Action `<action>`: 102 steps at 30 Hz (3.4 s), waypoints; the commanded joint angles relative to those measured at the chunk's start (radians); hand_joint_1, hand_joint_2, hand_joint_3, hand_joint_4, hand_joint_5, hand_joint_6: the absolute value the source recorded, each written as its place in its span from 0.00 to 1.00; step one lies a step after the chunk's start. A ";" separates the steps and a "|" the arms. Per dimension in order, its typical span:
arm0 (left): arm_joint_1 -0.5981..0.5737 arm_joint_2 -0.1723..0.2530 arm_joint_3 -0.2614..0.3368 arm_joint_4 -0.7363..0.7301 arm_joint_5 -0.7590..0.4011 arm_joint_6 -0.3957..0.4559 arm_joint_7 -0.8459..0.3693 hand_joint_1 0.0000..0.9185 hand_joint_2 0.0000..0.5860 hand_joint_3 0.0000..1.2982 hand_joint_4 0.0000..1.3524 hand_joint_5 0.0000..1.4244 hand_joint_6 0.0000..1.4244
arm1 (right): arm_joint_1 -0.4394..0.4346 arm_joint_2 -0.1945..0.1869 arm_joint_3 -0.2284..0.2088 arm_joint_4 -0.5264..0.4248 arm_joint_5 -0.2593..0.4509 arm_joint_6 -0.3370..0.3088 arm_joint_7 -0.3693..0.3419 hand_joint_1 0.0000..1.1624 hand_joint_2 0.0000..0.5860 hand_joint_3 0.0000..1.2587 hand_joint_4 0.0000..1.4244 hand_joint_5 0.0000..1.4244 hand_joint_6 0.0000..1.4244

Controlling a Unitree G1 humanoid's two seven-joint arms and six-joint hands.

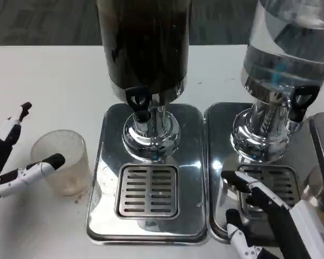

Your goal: Grasp the cup under the faucet to collect the drink, then remove the cup.

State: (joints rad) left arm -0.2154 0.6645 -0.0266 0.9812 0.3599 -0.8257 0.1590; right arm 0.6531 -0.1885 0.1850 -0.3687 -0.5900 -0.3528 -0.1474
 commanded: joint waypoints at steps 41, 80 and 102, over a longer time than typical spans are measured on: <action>-0.115 -0.016 -0.169 0.162 0.118 -0.038 0.098 0.19 0.12 0.00 0.00 0.04 0.07 | -0.014 0.022 0.000 0.016 0.007 -0.008 -0.035 0.49 0.85 0.20 0.16 0.17 0.22; -0.122 -0.095 -0.208 0.210 0.110 -0.101 0.195 0.19 0.35 0.05 0.10 0.25 0.25 | -0.005 0.021 -0.012 -0.012 0.048 0.024 -0.010 0.48 0.85 0.20 0.17 0.17 0.22; -0.103 -0.103 -0.210 0.191 0.114 -0.131 0.238 0.20 0.38 0.13 0.20 0.36 0.36 | 0.003 0.011 -0.029 -0.021 0.082 0.019 0.009 0.48 0.85 0.20 0.20 0.17 0.19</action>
State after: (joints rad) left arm -0.3335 0.5705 -0.2206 1.1838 0.4459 -0.9340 0.3896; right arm 0.6485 -0.1689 0.1627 -0.3919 -0.5197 -0.3294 -0.1451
